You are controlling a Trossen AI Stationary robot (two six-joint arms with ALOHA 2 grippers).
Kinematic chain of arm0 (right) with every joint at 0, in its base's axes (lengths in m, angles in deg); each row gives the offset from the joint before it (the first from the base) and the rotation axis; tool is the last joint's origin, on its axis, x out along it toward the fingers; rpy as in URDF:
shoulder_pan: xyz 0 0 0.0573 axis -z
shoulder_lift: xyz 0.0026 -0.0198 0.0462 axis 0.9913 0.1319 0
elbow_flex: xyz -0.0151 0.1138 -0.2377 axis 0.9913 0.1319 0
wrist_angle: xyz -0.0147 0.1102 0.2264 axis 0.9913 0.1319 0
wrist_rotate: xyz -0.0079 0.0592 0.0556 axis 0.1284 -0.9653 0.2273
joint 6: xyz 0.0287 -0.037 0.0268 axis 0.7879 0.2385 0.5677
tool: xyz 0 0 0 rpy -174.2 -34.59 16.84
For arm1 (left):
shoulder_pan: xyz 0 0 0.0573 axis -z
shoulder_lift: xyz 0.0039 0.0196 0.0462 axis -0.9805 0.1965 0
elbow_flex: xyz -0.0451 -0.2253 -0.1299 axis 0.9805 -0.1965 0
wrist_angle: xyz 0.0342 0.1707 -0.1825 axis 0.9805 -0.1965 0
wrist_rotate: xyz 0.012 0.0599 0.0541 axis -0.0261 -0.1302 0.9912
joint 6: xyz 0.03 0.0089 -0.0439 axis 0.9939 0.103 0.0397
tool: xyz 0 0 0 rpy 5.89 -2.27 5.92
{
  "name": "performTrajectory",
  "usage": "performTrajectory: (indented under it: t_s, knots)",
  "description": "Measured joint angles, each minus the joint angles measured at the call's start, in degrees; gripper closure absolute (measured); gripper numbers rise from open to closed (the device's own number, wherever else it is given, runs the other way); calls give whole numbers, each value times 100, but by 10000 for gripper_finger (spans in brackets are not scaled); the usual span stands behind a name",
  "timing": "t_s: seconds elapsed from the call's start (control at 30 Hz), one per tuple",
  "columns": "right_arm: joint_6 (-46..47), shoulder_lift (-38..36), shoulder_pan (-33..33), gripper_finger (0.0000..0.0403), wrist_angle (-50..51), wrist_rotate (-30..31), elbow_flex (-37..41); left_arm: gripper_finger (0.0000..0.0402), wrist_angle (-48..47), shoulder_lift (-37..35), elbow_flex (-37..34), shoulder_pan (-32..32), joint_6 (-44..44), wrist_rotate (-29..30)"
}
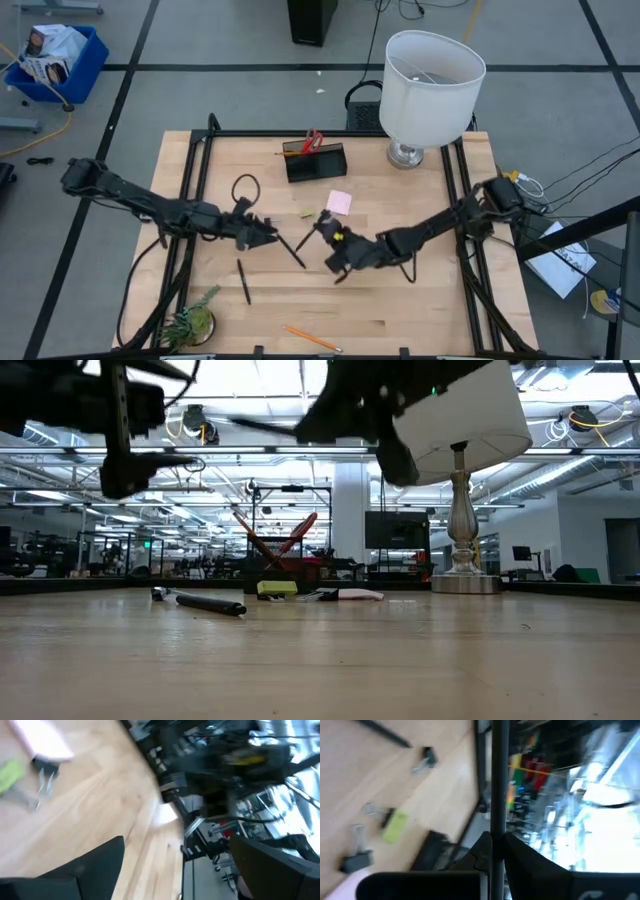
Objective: Pick and place office supplies into organizer
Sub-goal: Put the black pen into the black desk organizer
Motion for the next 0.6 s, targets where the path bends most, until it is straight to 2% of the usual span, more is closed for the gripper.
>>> performTrajectory:
  t_s: [0.17, 0.37, 0.6]
  knots:
    - [-768, 8, -235, 383, -342, 10, -9, 78, 712, 816, 0, 35, -625, -4]
    - [-558, 44, -57, 381, -278, -31, -9, 120, 2139, 1606, 2, 31, -609, -63]
    - [-724, 99, 142, 381, -364, -527, -9, 144, 2034, 2270, 447, 28, -755, -76]
